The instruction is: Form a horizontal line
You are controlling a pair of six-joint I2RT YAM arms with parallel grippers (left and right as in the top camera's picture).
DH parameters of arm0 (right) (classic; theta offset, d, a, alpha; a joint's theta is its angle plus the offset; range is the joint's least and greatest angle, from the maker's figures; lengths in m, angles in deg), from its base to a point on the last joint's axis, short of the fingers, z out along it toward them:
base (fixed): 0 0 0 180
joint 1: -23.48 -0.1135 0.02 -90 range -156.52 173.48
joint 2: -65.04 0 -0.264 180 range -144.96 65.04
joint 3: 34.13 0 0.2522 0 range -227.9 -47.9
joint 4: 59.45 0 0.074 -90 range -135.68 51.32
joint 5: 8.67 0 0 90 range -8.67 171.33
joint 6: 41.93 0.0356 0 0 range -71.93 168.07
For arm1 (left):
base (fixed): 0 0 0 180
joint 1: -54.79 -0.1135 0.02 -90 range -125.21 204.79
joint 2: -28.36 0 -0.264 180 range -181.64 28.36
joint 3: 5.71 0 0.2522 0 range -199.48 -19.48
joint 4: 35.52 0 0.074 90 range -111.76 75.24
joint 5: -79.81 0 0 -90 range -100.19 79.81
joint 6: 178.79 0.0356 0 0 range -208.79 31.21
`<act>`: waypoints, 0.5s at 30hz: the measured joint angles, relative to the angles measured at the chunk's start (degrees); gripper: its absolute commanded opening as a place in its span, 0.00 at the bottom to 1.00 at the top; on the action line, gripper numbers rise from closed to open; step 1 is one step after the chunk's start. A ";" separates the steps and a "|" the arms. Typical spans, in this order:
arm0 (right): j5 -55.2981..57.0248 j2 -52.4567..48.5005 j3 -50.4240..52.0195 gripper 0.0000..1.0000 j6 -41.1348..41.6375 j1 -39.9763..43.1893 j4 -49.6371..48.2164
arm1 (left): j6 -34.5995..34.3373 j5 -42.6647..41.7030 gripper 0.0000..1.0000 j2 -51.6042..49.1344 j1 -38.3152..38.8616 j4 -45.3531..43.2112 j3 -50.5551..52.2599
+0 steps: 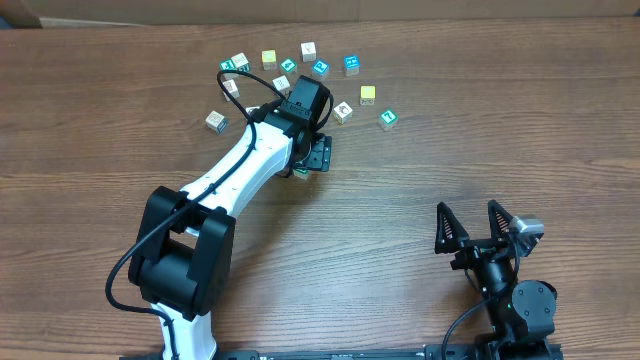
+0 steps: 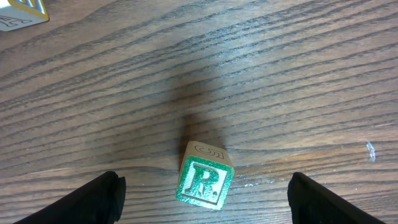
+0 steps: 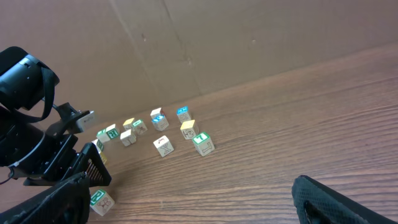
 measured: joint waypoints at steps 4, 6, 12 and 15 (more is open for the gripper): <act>0.00 0.00 0.00 1.00 0.00 0.00 0.00 | 0.00 0.00 0.82 0.00 0.00 -0.33 0.22; -0.02 0.00 0.00 1.00 0.02 0.00 0.00 | 0.02 -0.02 0.83 0.00 0.00 -0.76 0.46; -0.02 0.00 0.00 1.00 0.02 0.00 0.00 | 1.11 -0.02 0.84 0.00 0.00 -1.64 0.98; 0.00 0.00 0.00 1.00 0.04 0.00 0.02 | 1.68 -0.02 0.86 0.00 0.00 -2.38 1.09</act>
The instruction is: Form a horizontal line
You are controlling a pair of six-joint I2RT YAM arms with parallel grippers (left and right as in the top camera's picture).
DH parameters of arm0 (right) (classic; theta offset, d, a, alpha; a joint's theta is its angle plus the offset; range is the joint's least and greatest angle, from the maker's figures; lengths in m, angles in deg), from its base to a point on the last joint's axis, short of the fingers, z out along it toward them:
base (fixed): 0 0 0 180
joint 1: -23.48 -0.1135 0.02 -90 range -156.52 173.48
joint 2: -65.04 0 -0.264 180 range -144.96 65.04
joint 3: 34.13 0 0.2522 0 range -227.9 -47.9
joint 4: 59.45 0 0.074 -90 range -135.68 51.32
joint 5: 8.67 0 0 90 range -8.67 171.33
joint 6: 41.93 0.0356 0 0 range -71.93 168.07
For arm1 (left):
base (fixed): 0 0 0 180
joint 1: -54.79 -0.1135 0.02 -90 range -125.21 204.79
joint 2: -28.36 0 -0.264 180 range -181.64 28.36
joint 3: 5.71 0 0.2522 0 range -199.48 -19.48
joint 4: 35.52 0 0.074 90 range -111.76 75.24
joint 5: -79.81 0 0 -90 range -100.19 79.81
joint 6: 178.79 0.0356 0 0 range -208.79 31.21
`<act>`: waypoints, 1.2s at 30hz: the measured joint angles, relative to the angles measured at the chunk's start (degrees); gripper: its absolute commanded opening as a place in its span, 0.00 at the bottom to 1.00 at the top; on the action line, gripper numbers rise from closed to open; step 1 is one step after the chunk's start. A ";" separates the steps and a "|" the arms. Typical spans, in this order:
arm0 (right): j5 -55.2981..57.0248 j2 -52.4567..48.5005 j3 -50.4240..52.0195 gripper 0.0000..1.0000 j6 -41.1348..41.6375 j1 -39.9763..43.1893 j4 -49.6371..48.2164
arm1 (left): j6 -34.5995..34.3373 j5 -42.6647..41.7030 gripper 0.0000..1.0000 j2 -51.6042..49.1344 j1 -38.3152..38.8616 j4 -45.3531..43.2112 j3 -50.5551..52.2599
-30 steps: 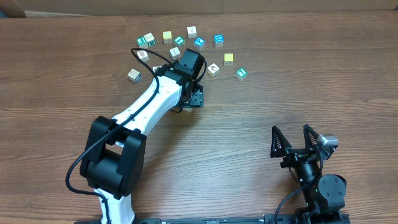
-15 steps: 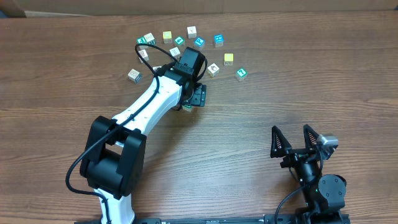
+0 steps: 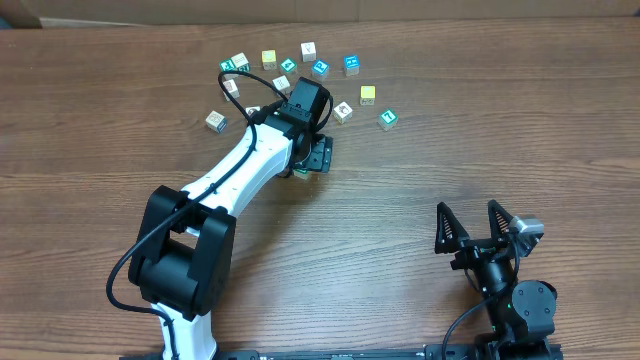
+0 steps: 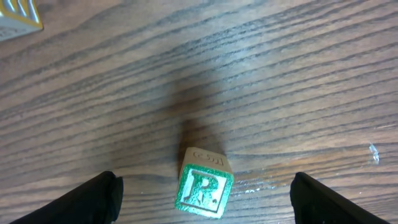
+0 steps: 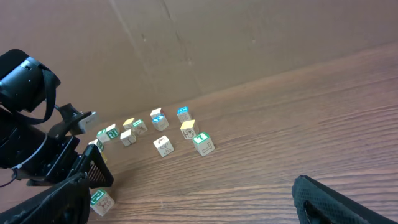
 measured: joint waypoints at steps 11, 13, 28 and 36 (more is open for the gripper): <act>0.00 0.00 0.00 1.00 0.00 0.00 0.00 | 1.05 0.00 0.88 0.00 0.00 -0.61 0.00; -0.02 0.00 0.00 1.00 -0.02 0.00 0.02 | 1.05 0.02 0.88 0.00 0.00 -0.61 0.00; 0.00 0.00 0.00 1.00 0.00 0.00 -0.02 | 1.29 0.26 0.90 0.00 0.00 -1.86 0.00; 0.00 0.00 0.00 1.00 -0.04 0.00 -0.04 | 0.31 0.72 0.90 0.00 0.00 -2.14 0.00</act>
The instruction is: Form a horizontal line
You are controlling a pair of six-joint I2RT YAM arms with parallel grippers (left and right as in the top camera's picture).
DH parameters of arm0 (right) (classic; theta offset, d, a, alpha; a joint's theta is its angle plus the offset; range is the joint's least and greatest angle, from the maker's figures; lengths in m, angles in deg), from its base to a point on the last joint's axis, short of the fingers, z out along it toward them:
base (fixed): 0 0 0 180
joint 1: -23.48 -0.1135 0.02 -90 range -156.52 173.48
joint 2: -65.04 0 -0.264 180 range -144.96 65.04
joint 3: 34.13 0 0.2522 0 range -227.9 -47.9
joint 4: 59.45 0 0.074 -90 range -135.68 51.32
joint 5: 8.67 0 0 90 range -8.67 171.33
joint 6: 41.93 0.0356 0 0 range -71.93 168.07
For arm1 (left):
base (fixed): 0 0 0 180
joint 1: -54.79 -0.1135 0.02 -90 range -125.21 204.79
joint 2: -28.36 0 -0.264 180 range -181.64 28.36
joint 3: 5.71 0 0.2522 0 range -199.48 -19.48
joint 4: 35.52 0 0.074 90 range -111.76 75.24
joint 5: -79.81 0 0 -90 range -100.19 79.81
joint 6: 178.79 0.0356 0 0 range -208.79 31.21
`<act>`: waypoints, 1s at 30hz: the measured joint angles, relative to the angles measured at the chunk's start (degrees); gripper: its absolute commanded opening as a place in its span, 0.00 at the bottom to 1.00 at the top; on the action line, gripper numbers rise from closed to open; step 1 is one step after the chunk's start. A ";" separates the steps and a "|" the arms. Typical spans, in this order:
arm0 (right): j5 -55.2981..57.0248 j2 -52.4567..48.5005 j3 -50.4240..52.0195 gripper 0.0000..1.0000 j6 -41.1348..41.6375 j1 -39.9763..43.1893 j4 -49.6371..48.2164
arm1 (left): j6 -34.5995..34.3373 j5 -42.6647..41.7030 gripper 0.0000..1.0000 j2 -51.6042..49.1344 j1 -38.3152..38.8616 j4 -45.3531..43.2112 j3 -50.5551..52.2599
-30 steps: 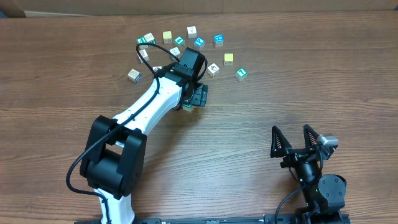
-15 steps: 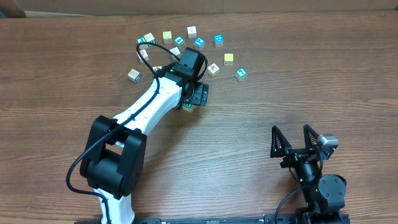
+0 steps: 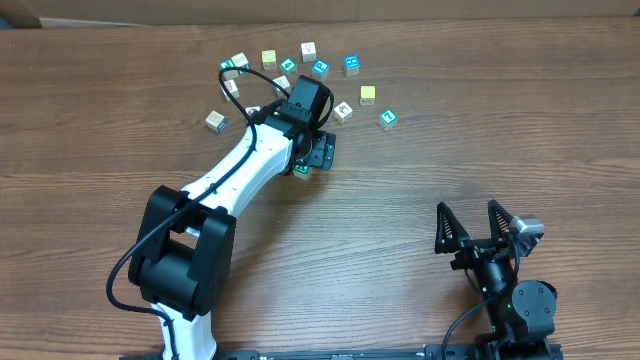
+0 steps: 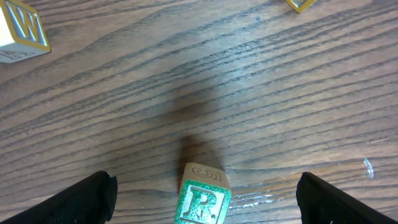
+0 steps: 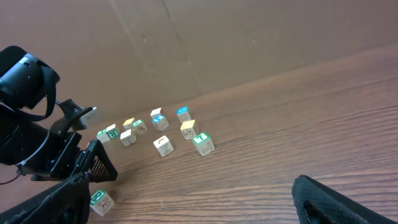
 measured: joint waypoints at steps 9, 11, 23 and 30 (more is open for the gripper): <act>-0.02 0.00 0.00 1.00 0.02 0.00 0.04 | -3.87 0.81 0.92 0.00 0.00 -0.44 0.00; -0.02 0.00 0.00 1.00 0.02 0.00 0.02 | -4.07 1.16 0.92 0.00 0.00 -0.44 0.00; -0.02 0.00 0.00 1.00 0.02 0.00 0.00 | -4.44 1.66 0.93 0.00 0.00 -0.63 0.00; 0.00 0.00 0.00 1.00 0.02 0.00 0.00 | -4.46 1.60 0.93 0.00 0.00 0.02 0.07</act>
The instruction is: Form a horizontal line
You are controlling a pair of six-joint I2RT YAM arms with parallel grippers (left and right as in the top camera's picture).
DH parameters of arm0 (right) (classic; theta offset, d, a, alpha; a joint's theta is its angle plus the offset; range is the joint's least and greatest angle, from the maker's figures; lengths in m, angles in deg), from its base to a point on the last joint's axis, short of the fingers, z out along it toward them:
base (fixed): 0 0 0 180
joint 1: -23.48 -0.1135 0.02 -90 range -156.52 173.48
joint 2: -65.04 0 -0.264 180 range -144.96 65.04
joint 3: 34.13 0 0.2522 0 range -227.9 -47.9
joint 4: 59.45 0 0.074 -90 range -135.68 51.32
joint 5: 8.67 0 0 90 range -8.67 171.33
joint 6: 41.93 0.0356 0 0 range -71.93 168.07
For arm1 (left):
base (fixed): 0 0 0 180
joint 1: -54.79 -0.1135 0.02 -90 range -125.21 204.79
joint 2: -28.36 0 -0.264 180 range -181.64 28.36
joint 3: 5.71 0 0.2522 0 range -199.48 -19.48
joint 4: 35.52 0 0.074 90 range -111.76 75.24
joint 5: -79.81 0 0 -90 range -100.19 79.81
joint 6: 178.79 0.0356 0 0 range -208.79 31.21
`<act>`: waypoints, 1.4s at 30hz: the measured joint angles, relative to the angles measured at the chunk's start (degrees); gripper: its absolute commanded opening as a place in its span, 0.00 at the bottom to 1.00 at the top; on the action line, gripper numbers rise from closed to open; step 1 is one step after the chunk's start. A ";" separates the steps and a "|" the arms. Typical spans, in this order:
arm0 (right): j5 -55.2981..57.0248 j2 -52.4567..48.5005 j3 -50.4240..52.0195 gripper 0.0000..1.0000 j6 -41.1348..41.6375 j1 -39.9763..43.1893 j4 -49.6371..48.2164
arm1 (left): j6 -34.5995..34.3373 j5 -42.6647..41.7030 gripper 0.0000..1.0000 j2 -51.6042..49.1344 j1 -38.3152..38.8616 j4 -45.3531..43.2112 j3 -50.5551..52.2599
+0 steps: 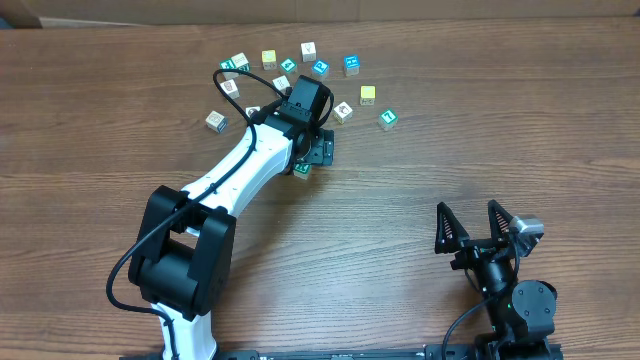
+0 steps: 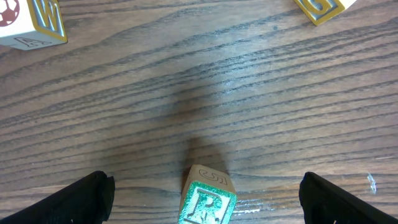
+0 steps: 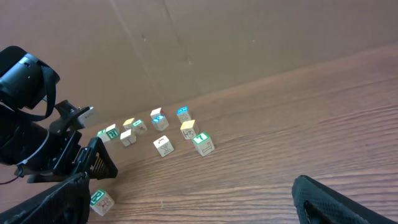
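A wooden block with a green letter R [image 2: 207, 202] stands on the table, free between the wide-apart fingers of my left gripper [image 2: 202, 205]. From overhead that block [image 1: 302, 170] peeks out just below the left gripper [image 1: 312, 155], which is open. Several more letter blocks [image 1: 351, 63] lie scattered in an arc behind it. My right gripper [image 1: 480, 225] rests open near the table's front right, with nothing between its fingers. In the right wrist view the R block [image 3: 101, 200] shows at the lower left.
In the left wrist view a yellow-edged W block [image 2: 34, 20] lies at the top left and a yellow G block [image 2: 323, 7] at the top right. A cardboard wall [image 3: 217, 37] backs the wooden table [image 1: 450, 150].
The left gripper has drawn back slightly from the R block, which now sits lower in its view; the W and G blocks show more fully. The right arm is unchanged.
The R block stood free on the table between the open left fingers at every moment. From one moment to the following one the left wrist camera was a bit farther from it, bringing neighbouring blocks into view. The right gripper stayed parked and open.
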 measured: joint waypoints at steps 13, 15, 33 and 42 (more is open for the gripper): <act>-0.02 0.00 0.00 1.00 0.00 0.00 0.02 | 0.04 -1.09 0.93 0.00 0.00 -1.97 4.09; -0.02 0.00 0.00 1.00 0.02 0.00 0.02 | 0.04 -1.09 0.93 0.00 0.00 -2.03 4.52; -0.02 0.00 0.00 1.00 0.00 0.00 0.00 | 0.48 -1.70 0.95 0.00 0.00 -3.43 4.66; 0.00 0.00 0.00 1.00 0.00 0.00 0.02 | 0.92 -2.36 0.96 0.00 0.00 -3.41 4.66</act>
